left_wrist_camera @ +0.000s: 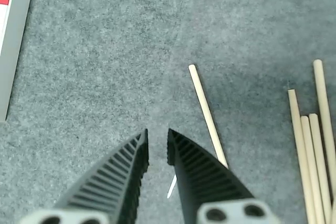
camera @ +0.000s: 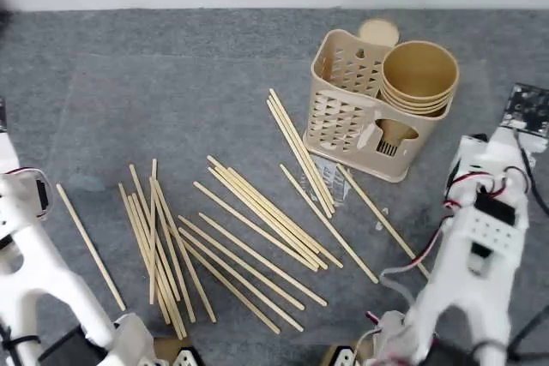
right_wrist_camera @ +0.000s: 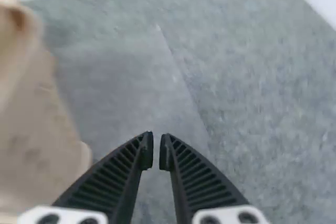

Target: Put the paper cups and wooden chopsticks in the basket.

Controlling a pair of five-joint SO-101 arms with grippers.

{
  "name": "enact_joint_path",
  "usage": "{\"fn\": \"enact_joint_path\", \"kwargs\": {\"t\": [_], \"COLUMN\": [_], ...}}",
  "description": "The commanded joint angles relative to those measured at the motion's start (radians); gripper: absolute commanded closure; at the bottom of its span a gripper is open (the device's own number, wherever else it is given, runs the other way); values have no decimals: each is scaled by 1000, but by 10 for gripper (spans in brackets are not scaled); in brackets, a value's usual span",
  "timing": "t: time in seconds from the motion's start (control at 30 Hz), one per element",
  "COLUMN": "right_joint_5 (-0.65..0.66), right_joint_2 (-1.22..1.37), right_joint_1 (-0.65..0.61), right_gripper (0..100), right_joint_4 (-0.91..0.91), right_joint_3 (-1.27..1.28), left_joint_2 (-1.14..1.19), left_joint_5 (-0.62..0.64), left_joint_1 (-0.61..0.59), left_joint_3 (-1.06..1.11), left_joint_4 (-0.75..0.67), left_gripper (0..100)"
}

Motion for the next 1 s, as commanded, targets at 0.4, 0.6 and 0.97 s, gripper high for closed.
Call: {"fn": "enact_joint_path", "kwargs": {"t": [0.4, 0.6, 0.97], "right_joint_5": [-216, -216, -209], "right_joint_2": [591, 625, 633], "right_joint_1": [-87, -209, -418], "right_gripper": [964, 964, 964], "right_joint_4": [-91, -93, -90], "right_joint_3": [-420, -434, -434], "left_joint_2": [-29, -29, -35], "left_joint_5": [5, 5, 5], "left_joint_1": [-2, -2, -2], "left_joint_3": [-5, -5, -5], "left_joint_4": [-15, -15, -14], "left_gripper": [930, 930, 931]}}
